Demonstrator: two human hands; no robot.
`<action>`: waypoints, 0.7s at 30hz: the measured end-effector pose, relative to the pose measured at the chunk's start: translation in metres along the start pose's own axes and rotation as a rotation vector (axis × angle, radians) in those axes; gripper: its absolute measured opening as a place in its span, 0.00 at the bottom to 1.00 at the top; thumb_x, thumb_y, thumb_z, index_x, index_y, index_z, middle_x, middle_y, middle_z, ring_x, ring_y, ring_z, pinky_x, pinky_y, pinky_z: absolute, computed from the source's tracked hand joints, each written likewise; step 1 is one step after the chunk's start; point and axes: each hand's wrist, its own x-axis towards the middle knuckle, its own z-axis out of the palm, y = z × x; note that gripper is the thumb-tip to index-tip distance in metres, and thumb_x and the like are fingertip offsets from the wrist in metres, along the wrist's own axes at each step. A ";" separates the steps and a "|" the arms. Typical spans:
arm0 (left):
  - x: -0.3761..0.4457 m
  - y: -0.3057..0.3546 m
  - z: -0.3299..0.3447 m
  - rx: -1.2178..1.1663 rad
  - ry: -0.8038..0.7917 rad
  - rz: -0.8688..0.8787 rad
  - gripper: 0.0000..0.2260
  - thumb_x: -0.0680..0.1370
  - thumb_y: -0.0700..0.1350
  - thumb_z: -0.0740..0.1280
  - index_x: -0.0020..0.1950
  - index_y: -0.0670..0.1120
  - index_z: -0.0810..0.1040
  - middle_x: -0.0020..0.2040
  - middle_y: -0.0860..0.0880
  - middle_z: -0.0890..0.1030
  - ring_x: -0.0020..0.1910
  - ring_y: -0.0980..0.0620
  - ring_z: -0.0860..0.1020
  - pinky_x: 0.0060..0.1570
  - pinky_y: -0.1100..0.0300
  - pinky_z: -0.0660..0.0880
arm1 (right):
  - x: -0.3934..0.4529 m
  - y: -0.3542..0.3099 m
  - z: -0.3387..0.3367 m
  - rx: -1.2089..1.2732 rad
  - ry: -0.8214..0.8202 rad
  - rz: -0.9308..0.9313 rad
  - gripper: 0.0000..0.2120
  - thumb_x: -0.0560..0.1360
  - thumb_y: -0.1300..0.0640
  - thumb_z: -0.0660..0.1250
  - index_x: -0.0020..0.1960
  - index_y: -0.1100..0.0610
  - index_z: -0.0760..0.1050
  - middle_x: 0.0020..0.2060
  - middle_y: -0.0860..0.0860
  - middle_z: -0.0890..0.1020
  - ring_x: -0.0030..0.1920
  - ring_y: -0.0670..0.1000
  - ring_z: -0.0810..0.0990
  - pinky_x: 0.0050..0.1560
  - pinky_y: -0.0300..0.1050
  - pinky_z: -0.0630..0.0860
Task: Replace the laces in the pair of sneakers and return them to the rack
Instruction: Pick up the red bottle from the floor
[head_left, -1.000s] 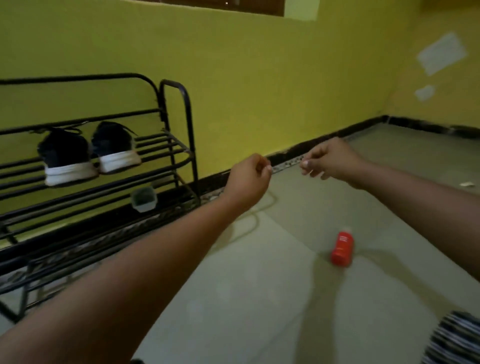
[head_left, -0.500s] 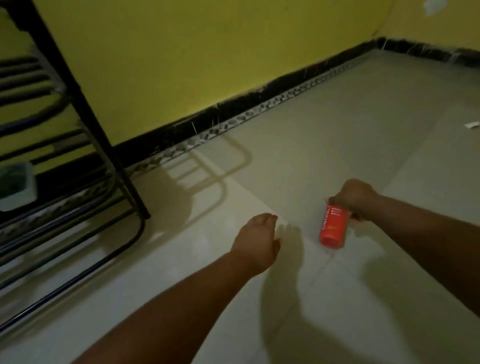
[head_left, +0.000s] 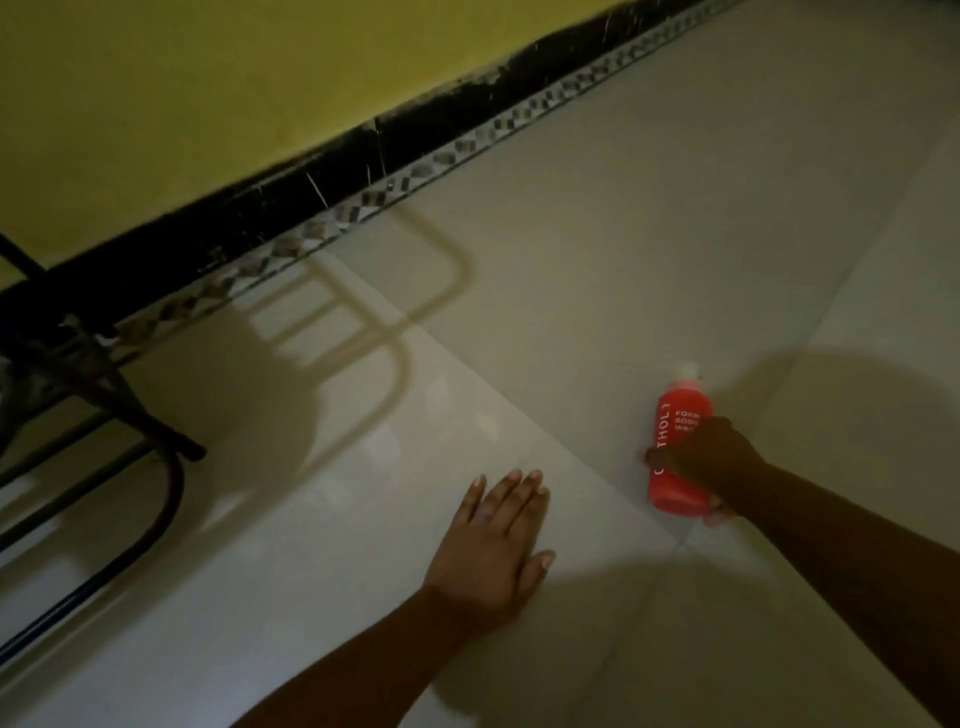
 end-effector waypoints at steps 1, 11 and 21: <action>0.000 0.000 0.000 0.003 -0.004 -0.002 0.26 0.78 0.58 0.55 0.73 0.46 0.65 0.74 0.48 0.65 0.73 0.49 0.63 0.69 0.49 0.53 | -0.001 0.001 0.004 0.003 0.024 0.001 0.34 0.66 0.51 0.77 0.61 0.62 0.60 0.48 0.58 0.72 0.41 0.62 0.79 0.25 0.50 0.76; -0.011 0.027 -0.071 0.086 -0.162 0.031 0.32 0.77 0.57 0.54 0.76 0.41 0.57 0.76 0.43 0.56 0.75 0.46 0.57 0.71 0.45 0.44 | -0.077 0.021 0.004 0.444 -0.016 -0.239 0.27 0.64 0.65 0.77 0.56 0.54 0.68 0.46 0.51 0.78 0.45 0.56 0.80 0.44 0.54 0.79; -0.103 0.092 -0.309 0.045 -0.049 -0.156 0.24 0.72 0.56 0.56 0.64 0.48 0.77 0.61 0.51 0.79 0.63 0.51 0.75 0.63 0.48 0.66 | -0.282 -0.074 -0.136 0.585 -0.248 -0.292 0.29 0.57 0.60 0.76 0.55 0.46 0.71 0.48 0.48 0.82 0.47 0.49 0.80 0.43 0.42 0.75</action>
